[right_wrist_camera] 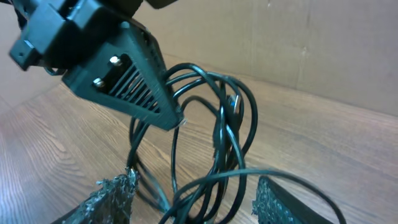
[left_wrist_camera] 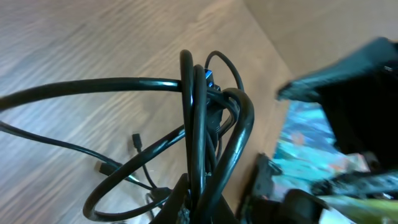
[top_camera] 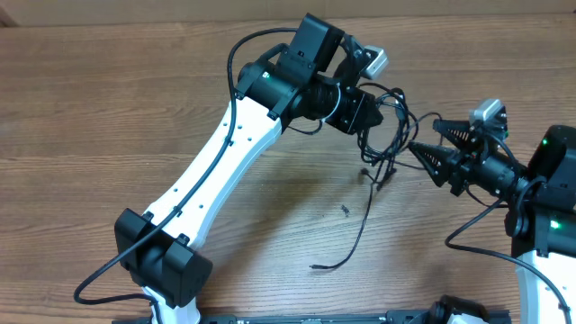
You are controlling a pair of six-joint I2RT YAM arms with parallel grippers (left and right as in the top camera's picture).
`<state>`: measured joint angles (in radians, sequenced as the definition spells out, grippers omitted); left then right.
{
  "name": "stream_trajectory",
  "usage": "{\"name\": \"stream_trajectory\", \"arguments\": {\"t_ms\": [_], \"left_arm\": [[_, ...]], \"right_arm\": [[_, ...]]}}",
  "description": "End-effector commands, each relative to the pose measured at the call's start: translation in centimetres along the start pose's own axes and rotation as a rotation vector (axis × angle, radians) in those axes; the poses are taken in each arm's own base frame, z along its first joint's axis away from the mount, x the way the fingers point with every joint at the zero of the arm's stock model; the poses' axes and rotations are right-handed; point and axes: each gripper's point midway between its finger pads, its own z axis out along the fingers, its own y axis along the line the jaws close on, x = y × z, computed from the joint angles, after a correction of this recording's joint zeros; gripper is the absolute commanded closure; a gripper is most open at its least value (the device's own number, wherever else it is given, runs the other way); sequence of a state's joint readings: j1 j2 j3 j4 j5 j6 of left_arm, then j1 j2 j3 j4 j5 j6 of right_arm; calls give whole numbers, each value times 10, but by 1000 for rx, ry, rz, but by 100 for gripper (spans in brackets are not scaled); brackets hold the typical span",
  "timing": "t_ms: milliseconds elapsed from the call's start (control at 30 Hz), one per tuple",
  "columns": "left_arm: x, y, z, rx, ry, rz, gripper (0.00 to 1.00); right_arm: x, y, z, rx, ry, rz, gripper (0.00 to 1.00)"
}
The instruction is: Untangle cables
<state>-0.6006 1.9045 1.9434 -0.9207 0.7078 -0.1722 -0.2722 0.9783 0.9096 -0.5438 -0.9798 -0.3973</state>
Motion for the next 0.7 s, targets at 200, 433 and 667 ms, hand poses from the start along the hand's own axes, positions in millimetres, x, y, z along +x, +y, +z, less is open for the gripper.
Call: {"name": "stream_trajectory", "arguments": {"t_ms": [200,433,667], "left_arm": [[7,-40,8,161,35,78,96],[11,-49,13,174,48,92,96],[11,-48,13,174,46,92,96]], "right_arm": [[-1,-10,1,44,12,-11,38],[7,-17,7,37,34,22,50],[9,-19,9,36,39,31,81]]}}
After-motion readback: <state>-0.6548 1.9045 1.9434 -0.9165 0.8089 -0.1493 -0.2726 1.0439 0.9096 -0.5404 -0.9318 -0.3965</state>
